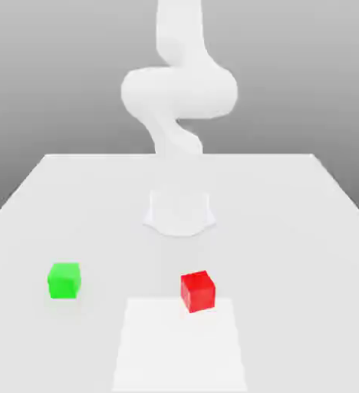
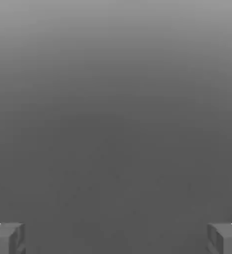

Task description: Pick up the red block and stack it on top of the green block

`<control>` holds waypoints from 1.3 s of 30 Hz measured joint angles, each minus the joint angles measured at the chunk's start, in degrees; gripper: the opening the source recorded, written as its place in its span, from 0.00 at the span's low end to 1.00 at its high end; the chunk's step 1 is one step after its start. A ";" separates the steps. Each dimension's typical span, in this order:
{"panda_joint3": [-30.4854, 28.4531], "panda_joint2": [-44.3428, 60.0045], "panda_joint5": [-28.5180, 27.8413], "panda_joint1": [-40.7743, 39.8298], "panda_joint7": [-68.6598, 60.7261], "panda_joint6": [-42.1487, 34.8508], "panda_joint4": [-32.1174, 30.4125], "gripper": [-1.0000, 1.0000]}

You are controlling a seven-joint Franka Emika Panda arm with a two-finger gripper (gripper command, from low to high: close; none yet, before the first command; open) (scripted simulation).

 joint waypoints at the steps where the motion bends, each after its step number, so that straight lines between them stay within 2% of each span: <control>1: -0.28 1.58 0.08 0.38 -0.71 1.39 -1.92 0.50; 13: -1.46 20.98 0.06 4.93 -8.71 18.10 -25.35 0.50; 17: -1.17 31.20 -0.41 6.50 -11.35 26.39 -33.56 0.50; 25: 0.38 50.54 2.20 6.41 -14.03 42.63 -33.56 0.50; 26: 0.41 51.63 2.23 6.40 -14.02 43.58 -33.44 0.00; 33: 0.54 51.41 1.99 6.24 -13.84 43.36 -33.46 0.00; 39: 0.18 40.39 0.97 6.21 -13.25 33.81 -34.88 0.00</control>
